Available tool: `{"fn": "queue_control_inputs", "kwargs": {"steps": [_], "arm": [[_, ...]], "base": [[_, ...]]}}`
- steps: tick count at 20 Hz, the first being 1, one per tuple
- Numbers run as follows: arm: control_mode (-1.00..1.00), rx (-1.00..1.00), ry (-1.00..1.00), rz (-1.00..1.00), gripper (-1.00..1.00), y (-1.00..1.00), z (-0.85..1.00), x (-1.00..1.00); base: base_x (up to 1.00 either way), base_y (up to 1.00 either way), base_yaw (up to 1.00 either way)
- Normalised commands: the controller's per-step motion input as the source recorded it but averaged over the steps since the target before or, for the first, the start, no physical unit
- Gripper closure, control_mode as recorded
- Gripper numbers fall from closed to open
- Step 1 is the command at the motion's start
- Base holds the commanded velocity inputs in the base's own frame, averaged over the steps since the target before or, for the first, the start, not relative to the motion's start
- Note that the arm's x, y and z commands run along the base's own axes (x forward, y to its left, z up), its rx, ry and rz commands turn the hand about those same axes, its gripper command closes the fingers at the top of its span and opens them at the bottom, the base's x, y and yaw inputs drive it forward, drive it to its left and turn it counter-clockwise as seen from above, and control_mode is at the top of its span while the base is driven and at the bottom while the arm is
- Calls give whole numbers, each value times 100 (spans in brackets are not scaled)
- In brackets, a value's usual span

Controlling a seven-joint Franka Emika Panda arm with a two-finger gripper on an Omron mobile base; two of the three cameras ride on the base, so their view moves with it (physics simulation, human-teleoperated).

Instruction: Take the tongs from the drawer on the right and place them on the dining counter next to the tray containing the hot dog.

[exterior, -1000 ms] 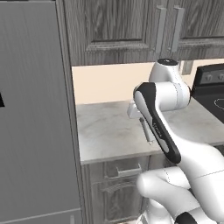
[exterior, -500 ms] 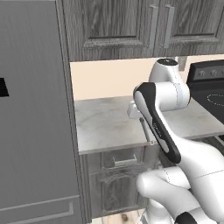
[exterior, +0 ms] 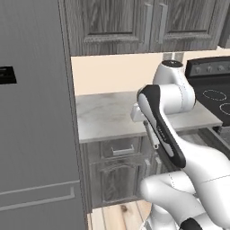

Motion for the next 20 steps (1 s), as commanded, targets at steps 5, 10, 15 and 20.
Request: {"fn": "queue_control_inputs", "kwargs": {"steps": [5, 10, 15, 20], "arm": [[100, 0, 0, 0, 100, 0, 0, 0], [100, 0, 0, 0, 100, 0, 0, 0], [100, 0, 0, 0, 100, 0, 0, 0], [100, 0, 0, 0, 100, 0, 0, 0]], "base": [[-20, -2, 0], [-30, -9, 0], [-60, -17, -8], [-65, -2, -29]]}}
